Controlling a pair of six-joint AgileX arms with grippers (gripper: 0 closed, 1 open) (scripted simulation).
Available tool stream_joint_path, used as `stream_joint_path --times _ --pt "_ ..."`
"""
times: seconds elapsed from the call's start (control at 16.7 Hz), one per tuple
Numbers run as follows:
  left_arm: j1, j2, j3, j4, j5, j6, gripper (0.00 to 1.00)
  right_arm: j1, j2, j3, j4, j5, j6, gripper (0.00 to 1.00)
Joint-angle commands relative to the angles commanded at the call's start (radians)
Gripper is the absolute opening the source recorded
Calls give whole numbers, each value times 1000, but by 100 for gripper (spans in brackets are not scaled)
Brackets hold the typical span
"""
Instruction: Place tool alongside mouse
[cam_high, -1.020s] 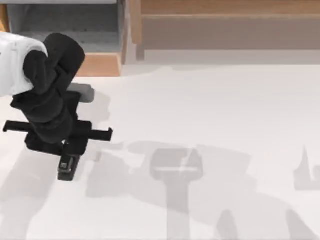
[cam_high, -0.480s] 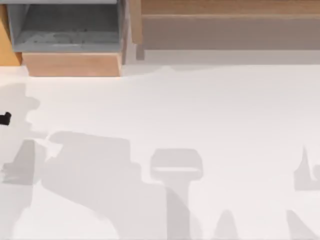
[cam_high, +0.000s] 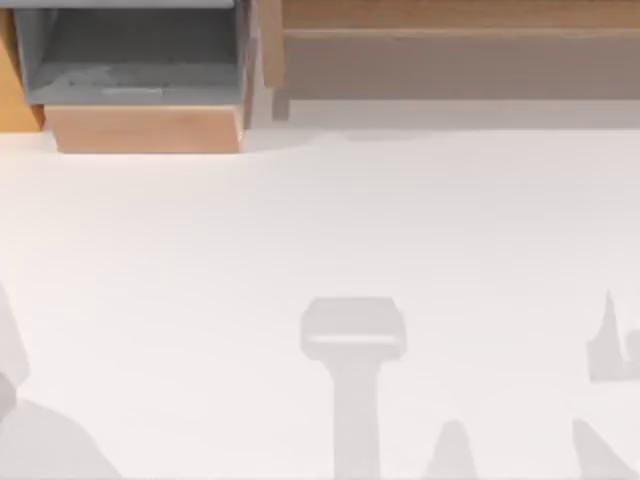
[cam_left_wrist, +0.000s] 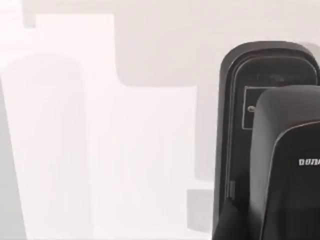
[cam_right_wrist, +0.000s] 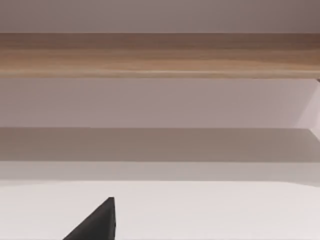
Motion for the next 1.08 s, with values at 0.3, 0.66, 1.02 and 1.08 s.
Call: stream_joint_path --times 0.3,0.66,1.02,1.08 --pt "84 28 18 -2 6 44 0 0 0 0 0 0 0 100" --pt "74 24 14 5 8 52 0 0 0 0 0 0 0 100" --pt "33 15 6 64 46 91 0 0 0 0 0 0 0 100" --pt "26 12 5 75 52 97 0 0 0 0 0 0 0 100"
